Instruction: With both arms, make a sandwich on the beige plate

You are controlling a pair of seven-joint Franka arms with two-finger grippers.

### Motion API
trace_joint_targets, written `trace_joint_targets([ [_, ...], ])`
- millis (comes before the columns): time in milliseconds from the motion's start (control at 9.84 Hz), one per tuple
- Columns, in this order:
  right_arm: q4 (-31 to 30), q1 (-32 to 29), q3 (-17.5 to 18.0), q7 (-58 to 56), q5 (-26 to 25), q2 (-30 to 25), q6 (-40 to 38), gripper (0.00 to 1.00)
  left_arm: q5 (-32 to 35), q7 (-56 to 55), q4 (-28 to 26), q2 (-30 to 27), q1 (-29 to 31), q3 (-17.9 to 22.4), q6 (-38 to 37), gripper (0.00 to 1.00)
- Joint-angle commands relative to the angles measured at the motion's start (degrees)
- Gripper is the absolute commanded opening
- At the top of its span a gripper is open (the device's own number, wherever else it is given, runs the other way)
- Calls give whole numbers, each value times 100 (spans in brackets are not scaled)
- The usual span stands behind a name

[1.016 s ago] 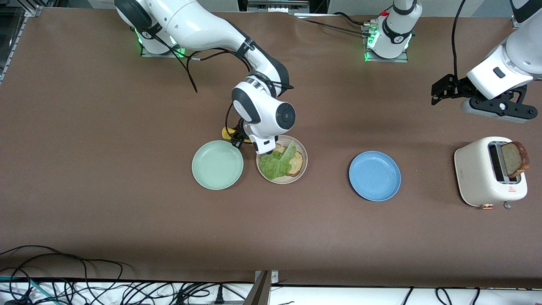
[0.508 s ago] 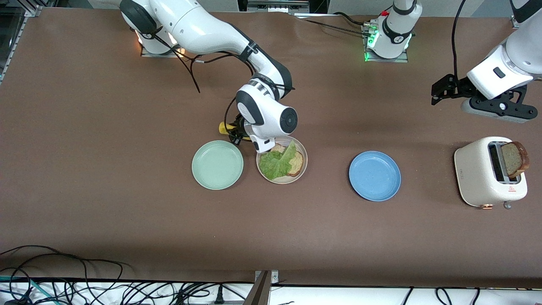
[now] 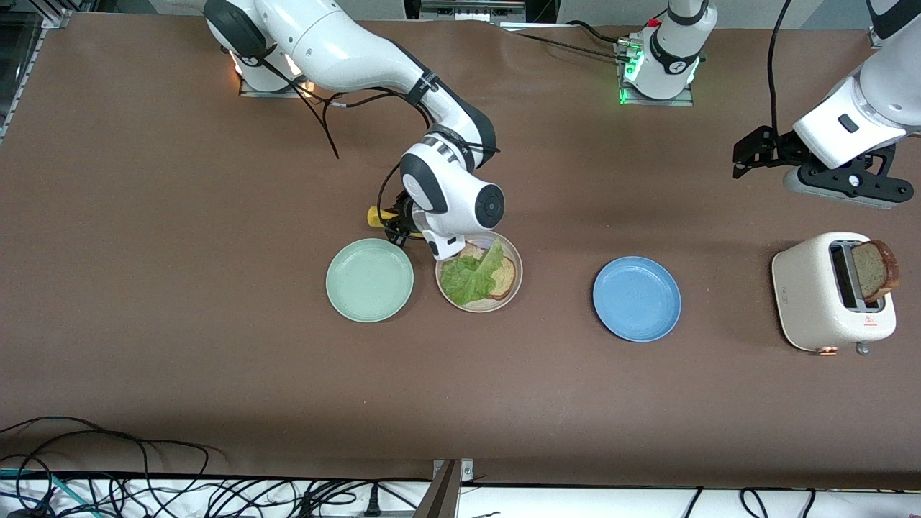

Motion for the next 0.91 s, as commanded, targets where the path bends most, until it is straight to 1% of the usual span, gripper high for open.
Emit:
trace_joint_targets([
  [0,-97,-326,0,-103,295,-518,209,0,2,-28,-63,-89,1,5,-38,100],
  [102,-656,-537,0,-25,584,-999,568,0,-7,-36,-63,-89,1,5,-38,100],
  [203,-1201,-782,-17,-15,935,-1474,1137,0,-7,-36,-63,-89,1,5,-38,100],
  [305,-1581,-1046,-17,-102,1061,-1809,1386,0,-7,-28,-63,-89,1,5,-12,100],
  [406,-1759,-1223,-9,-207,1227,-2030,1397,0,-7,-36,-63,-89,1,5,-11,100],
  [508,-2074,-1477,0,-287,1464,-2285,1493,0,-7,-36,-63,-89,1,5,-11,100],
  [610,-2538,-1775,9,-670,1501,-2661,1807,0,-7,-36,-63,-89,1,5,-11,100],
  [711,-2978,-2135,9,-1292,1588,-2970,2150,0,-7,-28,-63,-89,10,5,-3,100],
  [813,-3339,-2391,0,-1986,1772,-3147,2545,0,2,-28,-71,-89,19,5,-3,100],
])
